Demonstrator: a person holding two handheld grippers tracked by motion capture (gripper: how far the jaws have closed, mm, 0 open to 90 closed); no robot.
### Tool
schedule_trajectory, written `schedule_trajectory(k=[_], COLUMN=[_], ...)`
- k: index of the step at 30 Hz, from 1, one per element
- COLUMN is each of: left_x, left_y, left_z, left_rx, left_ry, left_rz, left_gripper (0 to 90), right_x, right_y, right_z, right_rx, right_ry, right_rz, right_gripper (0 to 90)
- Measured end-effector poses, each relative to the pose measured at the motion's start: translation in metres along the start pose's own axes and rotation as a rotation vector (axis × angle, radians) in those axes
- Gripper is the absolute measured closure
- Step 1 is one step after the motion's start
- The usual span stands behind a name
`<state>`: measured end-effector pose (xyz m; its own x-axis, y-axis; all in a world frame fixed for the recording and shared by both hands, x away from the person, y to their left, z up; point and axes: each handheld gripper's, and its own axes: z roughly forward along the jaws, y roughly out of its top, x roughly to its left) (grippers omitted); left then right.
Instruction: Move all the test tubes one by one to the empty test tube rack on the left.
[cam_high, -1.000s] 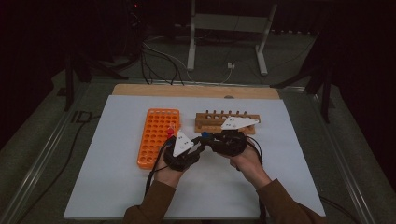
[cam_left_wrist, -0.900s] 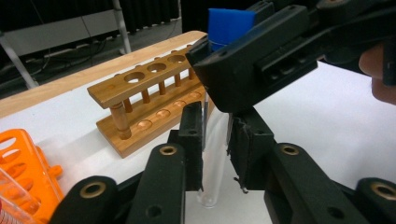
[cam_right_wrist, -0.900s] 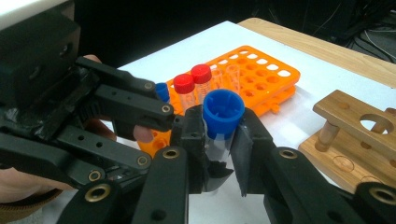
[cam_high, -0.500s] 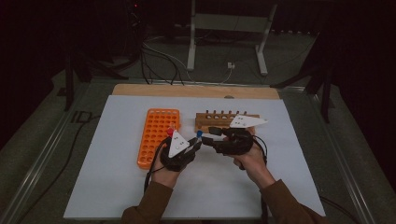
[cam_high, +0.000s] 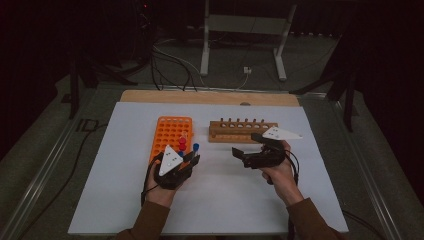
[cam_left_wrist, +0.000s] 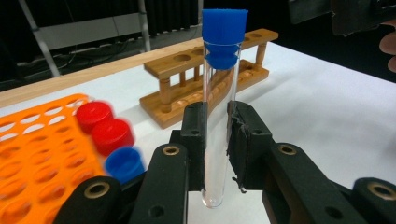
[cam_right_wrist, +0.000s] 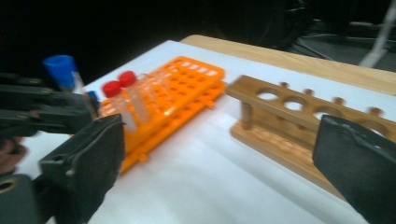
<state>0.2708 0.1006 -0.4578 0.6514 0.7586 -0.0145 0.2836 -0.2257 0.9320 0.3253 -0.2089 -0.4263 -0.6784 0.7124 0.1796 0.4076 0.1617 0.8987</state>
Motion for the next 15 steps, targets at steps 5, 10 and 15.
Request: schedule_trajectory(k=[5,10,15], left_x=[0.004,0.007,0.007], left_y=[-0.007,-0.014,-0.02], left_z=[-0.008,-0.011,-0.01], left_rx=[-0.012,0.0,0.001], left_ry=[0.011,0.027,0.045], left_rz=[0.003,0.008,0.013], left_gripper=[77.4,77.4,77.4], right_x=[-0.002,-0.003,-0.005], right_y=[-0.009,-0.02,-0.026], right_z=[-0.008,-0.015,-0.023], right_rx=[0.002,-0.001,-0.015], right_ry=[-0.065,-0.081,-0.084], right_rz=[-0.022,-0.026,-0.018], right_gripper=[0.2,0.2,0.2])
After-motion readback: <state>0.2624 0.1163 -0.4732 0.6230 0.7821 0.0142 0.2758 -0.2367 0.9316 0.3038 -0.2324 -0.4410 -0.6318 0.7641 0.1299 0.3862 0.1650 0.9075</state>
